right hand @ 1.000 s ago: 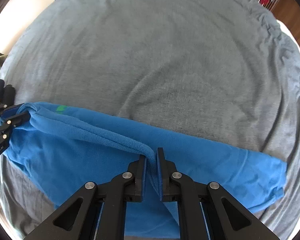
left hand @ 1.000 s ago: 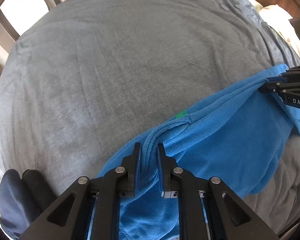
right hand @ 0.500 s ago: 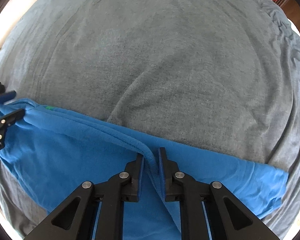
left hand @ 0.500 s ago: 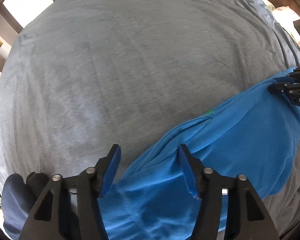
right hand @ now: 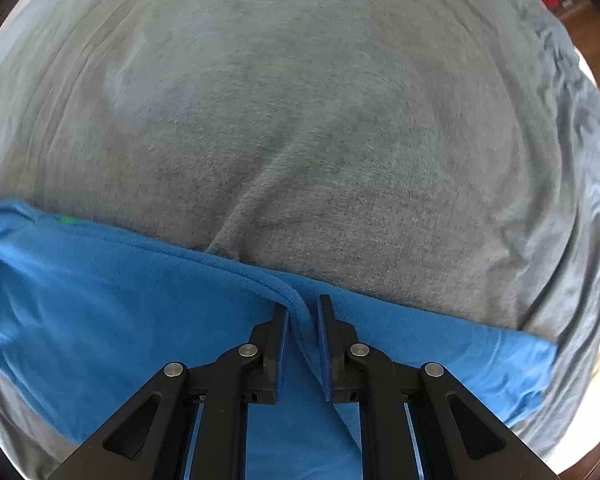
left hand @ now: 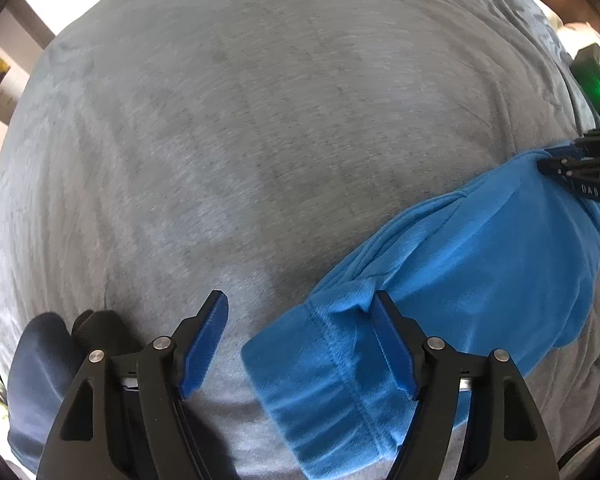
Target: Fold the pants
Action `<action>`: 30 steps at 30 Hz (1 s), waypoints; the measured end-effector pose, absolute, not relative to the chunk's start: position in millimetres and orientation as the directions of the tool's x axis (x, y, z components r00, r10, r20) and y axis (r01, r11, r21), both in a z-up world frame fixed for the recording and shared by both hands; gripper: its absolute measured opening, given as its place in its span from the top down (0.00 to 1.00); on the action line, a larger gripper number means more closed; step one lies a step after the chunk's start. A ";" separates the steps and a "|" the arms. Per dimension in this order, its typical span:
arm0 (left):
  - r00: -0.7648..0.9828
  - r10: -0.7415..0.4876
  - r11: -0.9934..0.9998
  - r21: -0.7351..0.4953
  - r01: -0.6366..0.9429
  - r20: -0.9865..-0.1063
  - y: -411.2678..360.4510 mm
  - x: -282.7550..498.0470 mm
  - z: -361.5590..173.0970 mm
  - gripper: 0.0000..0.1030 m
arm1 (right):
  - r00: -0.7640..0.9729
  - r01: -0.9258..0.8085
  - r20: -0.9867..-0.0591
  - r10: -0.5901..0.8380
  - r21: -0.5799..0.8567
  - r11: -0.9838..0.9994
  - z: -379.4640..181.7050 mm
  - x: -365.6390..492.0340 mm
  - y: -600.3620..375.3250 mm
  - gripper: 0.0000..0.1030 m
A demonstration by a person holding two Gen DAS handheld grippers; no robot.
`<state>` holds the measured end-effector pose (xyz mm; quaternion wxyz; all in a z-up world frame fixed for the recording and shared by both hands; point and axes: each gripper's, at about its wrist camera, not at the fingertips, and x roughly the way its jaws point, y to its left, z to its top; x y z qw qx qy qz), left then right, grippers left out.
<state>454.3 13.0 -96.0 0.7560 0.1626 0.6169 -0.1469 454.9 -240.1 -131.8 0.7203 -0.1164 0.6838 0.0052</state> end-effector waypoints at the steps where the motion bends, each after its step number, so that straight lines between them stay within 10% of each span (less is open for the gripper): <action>1: 0.200 0.000 0.907 0.084 0.413 -0.980 15.0 452.1 -92.7 0.31 | 0.067 -0.173 -0.985 -0.159 -0.169 0.970 -132.1 453.7 -236.4 0.87; 7: 0.272 0.011 0.908 0.124 0.401 -0.962 10.3 431.3 -55.2 0.31 | 0.098 -0.181 -0.986 -0.136 -0.152 0.972 -109.0 443.4 -223.1 0.60; 30: 0.390 -0.288 0.875 -0.075 0.478 -0.874 -111.6 314.7 76.3 0.31 | 0.424 -0.027 -0.905 0.030 0.020 0.999 68.5 245.2 -309.7 0.60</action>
